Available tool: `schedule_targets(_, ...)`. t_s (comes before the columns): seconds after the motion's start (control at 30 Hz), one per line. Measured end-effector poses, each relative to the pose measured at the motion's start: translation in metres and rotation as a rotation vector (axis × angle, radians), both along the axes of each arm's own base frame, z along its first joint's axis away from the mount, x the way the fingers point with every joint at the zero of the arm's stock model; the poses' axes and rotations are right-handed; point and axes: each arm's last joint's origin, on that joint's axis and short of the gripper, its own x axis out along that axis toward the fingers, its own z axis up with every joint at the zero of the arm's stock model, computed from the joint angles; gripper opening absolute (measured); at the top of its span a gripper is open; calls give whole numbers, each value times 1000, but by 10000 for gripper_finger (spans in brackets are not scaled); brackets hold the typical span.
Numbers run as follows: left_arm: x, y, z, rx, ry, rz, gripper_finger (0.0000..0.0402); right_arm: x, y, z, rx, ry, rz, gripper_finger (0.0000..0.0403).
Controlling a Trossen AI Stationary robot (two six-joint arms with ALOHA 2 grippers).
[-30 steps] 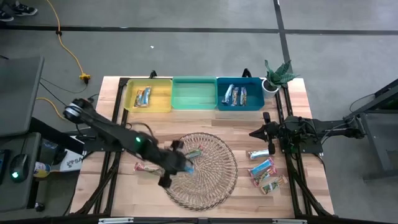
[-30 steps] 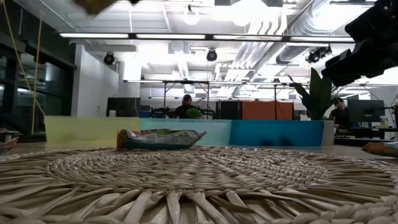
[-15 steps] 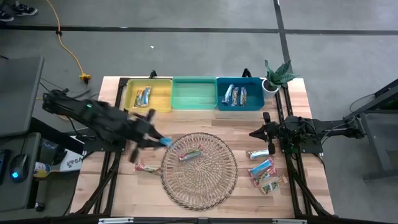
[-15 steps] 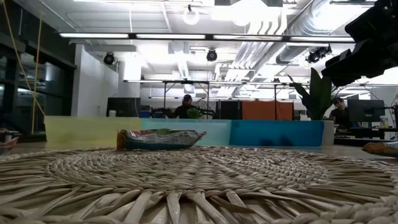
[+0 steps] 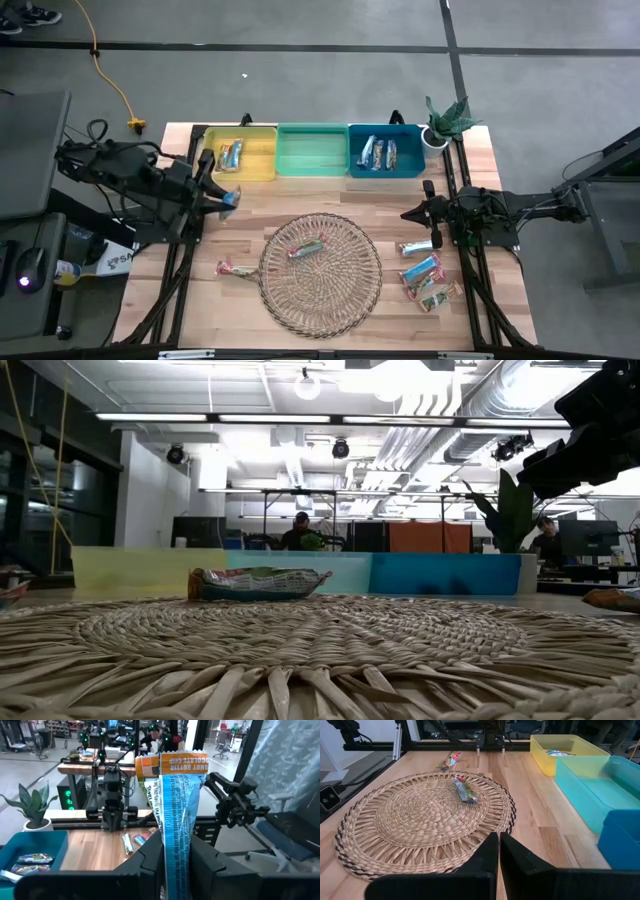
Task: Pick and place Granola Bars by type
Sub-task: Put the yellow granola bar into the yellow bin
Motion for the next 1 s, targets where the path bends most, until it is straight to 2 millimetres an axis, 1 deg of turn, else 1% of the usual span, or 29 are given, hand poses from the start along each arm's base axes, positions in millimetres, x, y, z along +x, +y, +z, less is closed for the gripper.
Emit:
schedule_targets(0.23,1,0,-1,8,6,2,60,0,0,0,0,0,0,0)
schedule_targets(0.4,1,3,-1,25,1,104,60,0,0,0,0,0,0,0)
schedule_targets(0.5,1,7,-2,43,15,252,60,0,0,0,0,0,0,0)
schedule_targets(0.63,3,14,-10,69,69,554,60,0,0,0,0,0,0,0)
schedule_targets(0.77,5,19,-16,141,98,828,60,0,0,0,0,0,0,0)
schedule_targets(0.87,7,20,-19,201,104,988,60,0,0,0,0,0,0,0)
schedule_targets(1.0,13,28,-24,205,110,1161,60,0,0,0,0,-2,0,0)
